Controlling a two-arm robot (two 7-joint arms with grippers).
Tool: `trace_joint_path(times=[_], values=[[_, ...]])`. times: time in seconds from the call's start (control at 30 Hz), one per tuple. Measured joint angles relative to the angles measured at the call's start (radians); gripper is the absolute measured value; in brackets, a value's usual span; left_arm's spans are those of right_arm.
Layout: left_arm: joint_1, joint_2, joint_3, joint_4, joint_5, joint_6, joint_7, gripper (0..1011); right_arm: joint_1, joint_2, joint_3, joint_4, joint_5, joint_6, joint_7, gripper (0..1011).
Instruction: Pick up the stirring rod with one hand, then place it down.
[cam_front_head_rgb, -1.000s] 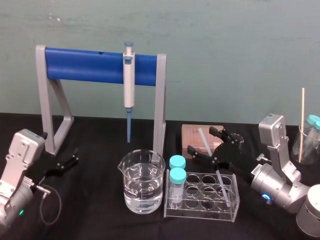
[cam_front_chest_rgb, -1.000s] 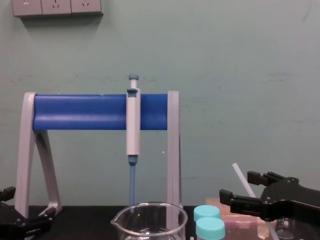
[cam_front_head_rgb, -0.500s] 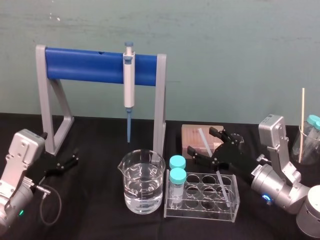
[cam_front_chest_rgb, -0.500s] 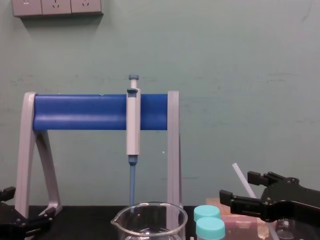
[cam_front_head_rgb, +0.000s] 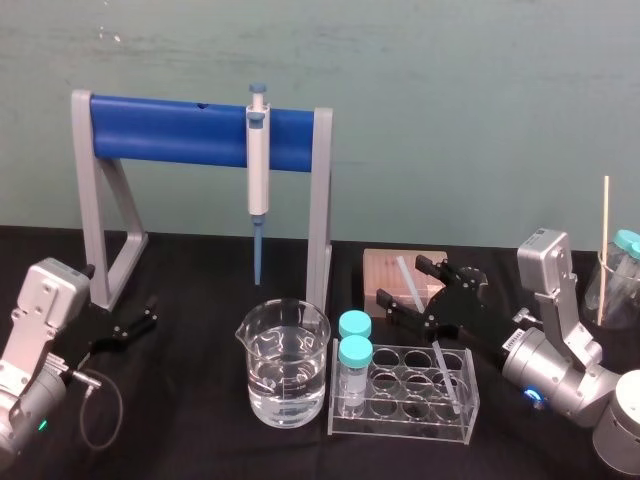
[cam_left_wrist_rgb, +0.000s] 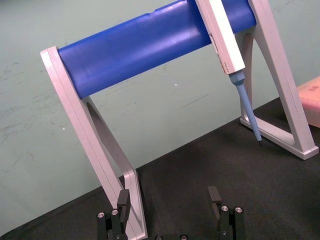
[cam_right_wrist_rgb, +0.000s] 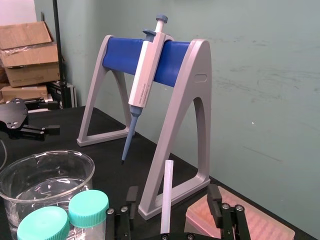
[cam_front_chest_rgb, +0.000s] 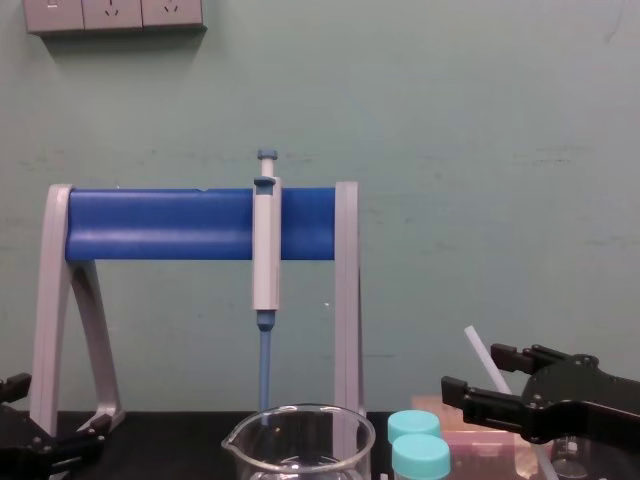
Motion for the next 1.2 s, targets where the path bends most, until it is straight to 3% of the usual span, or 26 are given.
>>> trace_joint_path(times=[0.3,0.63,0.7,0.87,1.2], values=[[0.000,0.000,0.000,0.000,0.000,0.000,0.000,1000,0.000,0.000,0.000,0.001,0.001,0.000,0.000,656],[0.000,0.000,0.000,0.000,0.000,0.000,0.000,1000,0.000,0.000,0.000,0.001,0.001,0.000,0.000,311],[0.000,0.000,0.000,0.000,0.000,0.000,0.000,1000,0.000,0.000,0.000,0.001,0.001,0.000,0.000,288],[0.000,0.000,0.000,0.000,0.000,0.000,0.000,1000,0.000,0.000,0.000,0.001,0.001,0.000,0.000,99],[0.000,0.000,0.000,0.000,0.000,0.000,0.000,1000,0.000,0.000,0.000,0.001,0.001,0.000,0.000,66]])
